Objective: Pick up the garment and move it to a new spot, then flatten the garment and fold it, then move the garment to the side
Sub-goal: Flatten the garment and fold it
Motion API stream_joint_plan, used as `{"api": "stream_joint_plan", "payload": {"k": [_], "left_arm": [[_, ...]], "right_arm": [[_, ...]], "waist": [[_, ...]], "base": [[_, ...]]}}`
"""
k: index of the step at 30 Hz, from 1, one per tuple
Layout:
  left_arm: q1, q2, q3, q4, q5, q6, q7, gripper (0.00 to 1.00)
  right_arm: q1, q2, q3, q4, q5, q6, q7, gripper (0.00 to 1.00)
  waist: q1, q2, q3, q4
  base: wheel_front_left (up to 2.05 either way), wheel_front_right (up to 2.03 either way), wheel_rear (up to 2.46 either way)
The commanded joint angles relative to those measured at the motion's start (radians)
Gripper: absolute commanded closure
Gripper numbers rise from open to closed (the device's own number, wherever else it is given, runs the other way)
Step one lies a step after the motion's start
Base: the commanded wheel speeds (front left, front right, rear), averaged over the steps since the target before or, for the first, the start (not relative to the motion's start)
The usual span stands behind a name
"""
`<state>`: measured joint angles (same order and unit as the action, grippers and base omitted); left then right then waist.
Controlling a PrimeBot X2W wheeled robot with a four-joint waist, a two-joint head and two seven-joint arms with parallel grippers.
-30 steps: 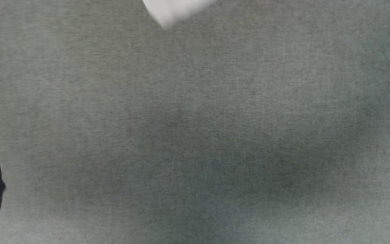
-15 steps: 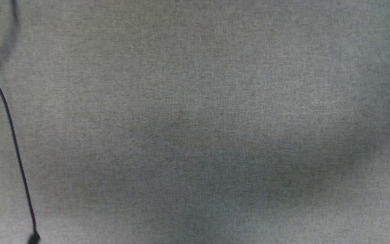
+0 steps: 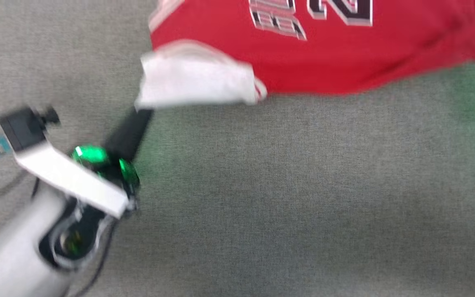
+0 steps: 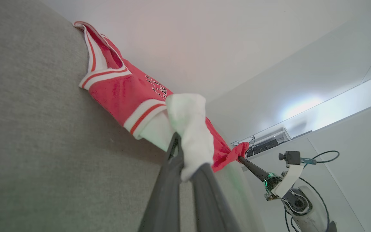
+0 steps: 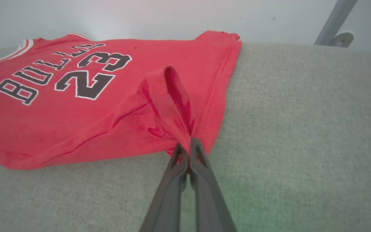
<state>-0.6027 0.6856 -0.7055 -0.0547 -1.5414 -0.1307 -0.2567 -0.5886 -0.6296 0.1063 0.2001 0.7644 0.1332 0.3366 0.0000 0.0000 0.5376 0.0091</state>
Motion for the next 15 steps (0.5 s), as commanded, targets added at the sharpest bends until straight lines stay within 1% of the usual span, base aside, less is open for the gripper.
{"api": "stream_joint_plan", "payload": {"k": [1, 4, 6, 15], "left_arm": [[0.031, 0.006, -0.006, -0.021, 0.011, 0.001, -0.007, 1.00], [0.127, 0.035, -0.027, -0.079, 0.040, 0.001, -0.007, 1.00], [0.184, 0.041, -0.027, -0.108, 0.054, 0.001, -0.009, 1.00], [0.436, 0.058, 0.050, -0.244, 0.128, 0.001, -0.009, 1.00]], "right_arm": [[0.035, -0.005, -0.015, -0.018, 0.008, -0.005, 0.009, 1.00], [0.163, -0.006, -0.063, -0.097, 0.018, -0.003, 0.024, 1.00], [0.242, 0.003, -0.094, -0.150, 0.027, -0.003, 0.030, 1.00], [0.526, 0.034, -0.227, -0.330, 0.056, -0.003, 0.089, 1.00]], "waist": [[0.0000, 0.0000, -0.024, 0.006], [0.0000, 0.0000, -0.054, 0.011], [0.0000, 0.0000, -0.069, 0.014], [0.0000, 0.0000, -0.088, 0.013]], "base": [[0.00, 0.00, 0.00], [0.00, 0.00, 0.00], [0.00, 0.00, 0.00], [0.00, 0.00, 0.00]]}}
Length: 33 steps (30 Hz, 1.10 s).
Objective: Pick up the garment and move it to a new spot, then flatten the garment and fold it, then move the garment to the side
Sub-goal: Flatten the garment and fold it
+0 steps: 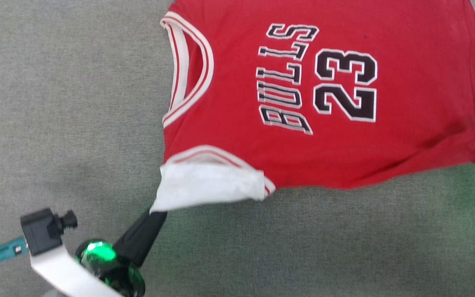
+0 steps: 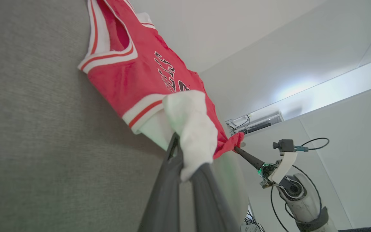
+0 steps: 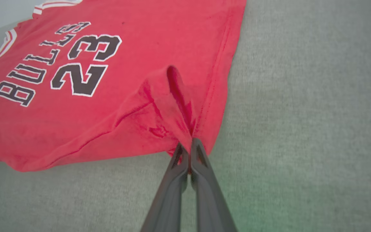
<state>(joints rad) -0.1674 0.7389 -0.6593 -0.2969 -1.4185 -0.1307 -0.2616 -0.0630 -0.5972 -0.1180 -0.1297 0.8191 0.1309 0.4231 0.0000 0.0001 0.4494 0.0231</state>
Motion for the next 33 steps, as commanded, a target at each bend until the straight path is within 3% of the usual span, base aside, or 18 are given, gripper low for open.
{"api": "stream_joint_plan", "payload": {"k": [1, 7, 16, 20, 24, 28, 33], "left_arm": [[0.024, 0.009, 0.007, -0.018, 0.012, 0.001, -0.004, 1.00], [0.090, 0.031, 0.041, -0.108, 0.046, 0.001, -0.004, 1.00], [-0.145, 0.028, 0.063, -0.076, -0.057, 0.001, 0.046, 1.00], [-0.283, 0.007, 0.084, 0.015, -0.128, 0.001, 0.110, 1.00], [-0.399, -0.020, 0.103, 0.191, -0.196, 0.001, 0.184, 1.00], [-0.491, -0.039, 0.077, 0.372, -0.193, 0.001, 0.263, 1.00], [-0.550, -0.064, 0.046, 0.478, -0.155, 0.001, 0.304, 1.00]], "right_arm": [[0.025, 0.008, -0.012, -0.018, 0.007, 0.000, 0.009, 1.00], [0.113, 0.055, -0.084, -0.085, 0.025, 0.000, 0.017, 1.00], [-0.038, 0.096, -0.077, -0.030, 0.013, 0.000, 0.006, 1.00], [-0.140, 0.107, -0.048, 0.025, 0.002, 0.000, 0.006, 1.00], [-0.230, 0.115, -0.012, 0.086, -0.003, 0.000, 0.003, 1.00], [-0.290, 0.113, 0.026, 0.144, -0.013, 0.000, -0.002, 1.00], [-0.333, 0.111, 0.057, 0.183, -0.012, 0.000, -0.026, 1.00]], "waist": [[0.0000, -0.0001, 0.002, -0.003], [0.0000, -0.0001, 0.014, -0.018], [0.0000, -0.0001, 0.038, -0.053], [0.0000, -0.0001, 0.064, -0.073], [0.0000, -0.0001, 0.093, -0.086], [0.0000, -0.0001, 0.121, -0.097], [0.0000, -0.0001, 0.151, -0.102]], "base": [[0.00, 0.00, 0.00], [0.00, 0.00, 0.00], [0.00, 0.00, 0.00], [0.00, 0.00, 0.00], [0.00, 0.00, 0.00], [0.00, 0.00, 0.00], [0.00, 0.00, 0.00]]}}
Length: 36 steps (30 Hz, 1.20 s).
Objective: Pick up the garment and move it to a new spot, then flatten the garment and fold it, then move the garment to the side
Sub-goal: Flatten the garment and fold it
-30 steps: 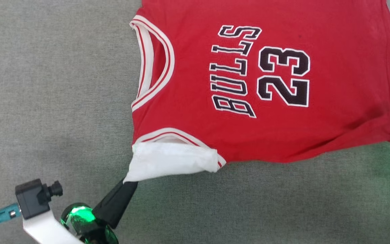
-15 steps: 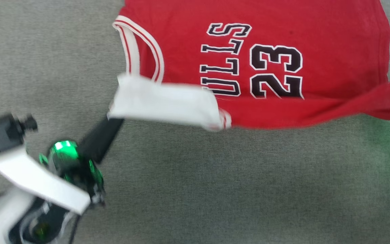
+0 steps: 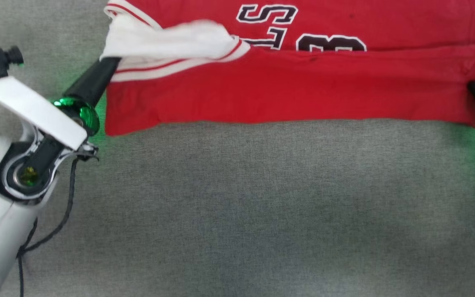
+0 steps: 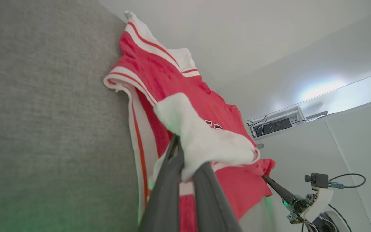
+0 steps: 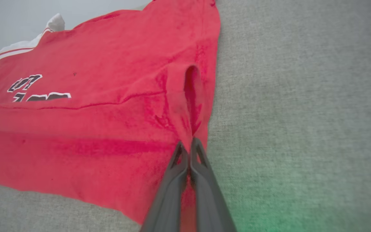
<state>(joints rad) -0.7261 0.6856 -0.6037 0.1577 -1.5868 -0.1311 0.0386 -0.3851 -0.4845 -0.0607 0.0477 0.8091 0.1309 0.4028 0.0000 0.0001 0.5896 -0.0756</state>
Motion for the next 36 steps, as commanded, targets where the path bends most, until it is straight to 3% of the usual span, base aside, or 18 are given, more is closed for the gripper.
{"api": "stream_joint_plan", "payload": {"k": [1, 12, 13, 15, 16, 17, 18, 19, 20, 28, 32, 36], "left_arm": [[0.000, -0.015, -0.013, 0.042, 0.012, 0.002, 0.010, 1.00], [-0.043, -0.020, -0.060, 0.159, 0.070, 0.004, 0.045, 1.00], [-0.045, -0.019, -0.067, 0.165, 0.078, 0.004, 0.047, 0.93], [-0.047, -0.012, -0.081, 0.174, 0.094, 0.005, 0.044, 0.57], [-0.049, -0.008, -0.087, 0.177, 0.109, 0.005, 0.038, 0.09], [-0.051, 0.000, -0.094, 0.174, 0.124, 0.005, 0.038, 0.00], [-0.055, 0.012, -0.104, 0.171, 0.147, 0.006, 0.034, 0.00], [-0.058, 0.025, -0.114, 0.169, 0.171, 0.006, 0.029, 0.00], [-0.067, 0.036, -0.123, 0.163, 0.195, 0.006, 0.024, 0.00], [-0.146, 0.173, -0.198, 0.051, 0.380, 0.007, 0.090, 0.00], [-0.158, 0.229, -0.238, -0.038, 0.372, 0.044, 0.235, 0.00], [-0.171, 0.250, -0.279, -0.105, 0.314, 0.094, 0.411, 0.00]], "right_arm": [[-0.018, -0.002, 0.006, 0.014, 0.000, 0.000, -0.012, 1.00], [-0.057, -0.011, 0.079, 0.077, -0.002, -0.001, -0.062, 1.00], [-0.057, -0.014, 0.084, 0.080, -0.005, -0.001, -0.068, 1.00], [-0.054, -0.018, 0.091, 0.085, -0.009, -0.001, -0.079, 1.00], [-0.051, -0.021, 0.094, 0.086, -0.014, -0.001, -0.084, 1.00], [-0.048, -0.026, 0.095, 0.084, -0.017, -0.001, -0.094, 0.89], [-0.043, -0.031, 0.094, 0.083, -0.024, -0.001, -0.105, 0.56], [-0.038, -0.037, 0.090, 0.081, -0.032, -0.001, -0.116, 0.11], [-0.034, -0.040, 0.087, 0.078, -0.037, -0.001, -0.124, 0.00], [0.023, -0.051, 0.021, 0.018, -0.077, 0.000, -0.149, 0.00], [0.050, -0.040, -0.006, -0.024, -0.092, 0.000, -0.132, 0.00], [0.061, -0.026, -0.019, -0.062, -0.104, 0.000, -0.111, 0.00]], "waist": [[0.0000, -0.0001, 0.017, -0.002], [0.0000, -0.0001, 0.044, -0.006], [0.0000, -0.0001, 0.042, -0.007], [0.0000, -0.0001, 0.035, -0.008], [0.0000, -0.0001, 0.029, -0.009], [0.0000, -0.0001, 0.023, -0.010], [0.0000, -0.0001, 0.015, -0.010], [0.0000, -0.0001, 0.006, -0.009], [0.0000, -0.0001, -0.003, -0.008], [0.0000, -0.0001, -0.090, 0.002], [0.0000, -0.0001, -0.117, 0.005], [0.0000, -0.0001, -0.118, 0.000]], "base": [[0.00, 0.00, 0.00], [0.00, 0.00, 0.00], [0.00, 0.00, 0.00], [0.00, 0.00, 0.00], [0.00, 0.00, 0.00], [0.00, 0.00, 0.00], [0.00, 0.00, 0.00], [0.00, 0.00, 0.00], [0.00, 0.00, 0.00], [0.00, 0.00, 0.00], [0.00, 0.00, 0.00], [0.00, 0.00, 0.00]]}}
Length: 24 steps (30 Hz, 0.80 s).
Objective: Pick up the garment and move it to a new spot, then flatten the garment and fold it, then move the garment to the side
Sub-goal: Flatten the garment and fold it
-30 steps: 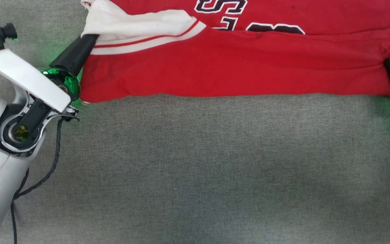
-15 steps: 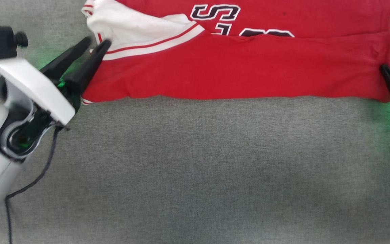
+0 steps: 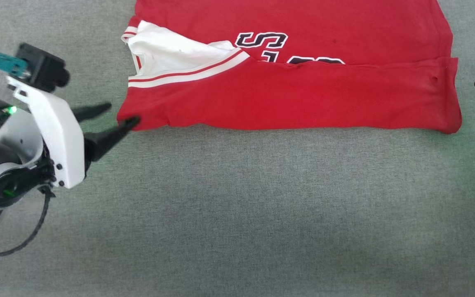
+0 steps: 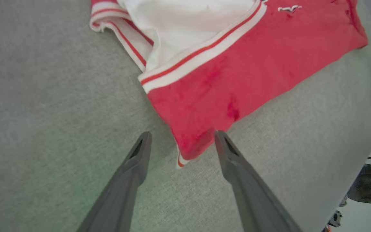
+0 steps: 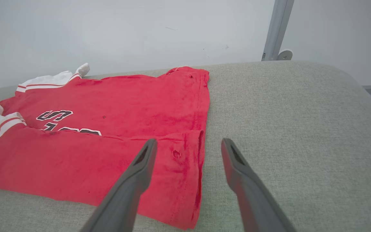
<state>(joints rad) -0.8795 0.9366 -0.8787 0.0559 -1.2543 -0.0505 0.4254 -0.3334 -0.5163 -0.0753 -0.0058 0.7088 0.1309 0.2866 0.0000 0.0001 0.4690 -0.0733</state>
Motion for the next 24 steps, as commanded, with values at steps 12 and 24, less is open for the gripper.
{"api": "stream_joint_plan", "payload": {"k": [12, 24], "left_arm": [[-0.052, -0.033, -0.036, 0.075, -0.142, 0.045, 0.246, 0.00], [-0.036, -0.087, -0.059, 0.138, -0.173, 0.008, 0.280, 1.00]], "right_arm": [[-0.012, 0.042, 0.007, -0.045, -0.016, 0.000, 0.016, 0.00], [0.004, -0.007, 0.046, -0.071, -0.025, 0.000, 0.086, 0.00]], "waist": [[0.0000, -0.0001, 0.063, -0.064], [0.0000, -0.0001, 0.085, -0.089]], "base": [[0.00, 0.00, 0.00], [0.00, 0.00, 0.00]]}}
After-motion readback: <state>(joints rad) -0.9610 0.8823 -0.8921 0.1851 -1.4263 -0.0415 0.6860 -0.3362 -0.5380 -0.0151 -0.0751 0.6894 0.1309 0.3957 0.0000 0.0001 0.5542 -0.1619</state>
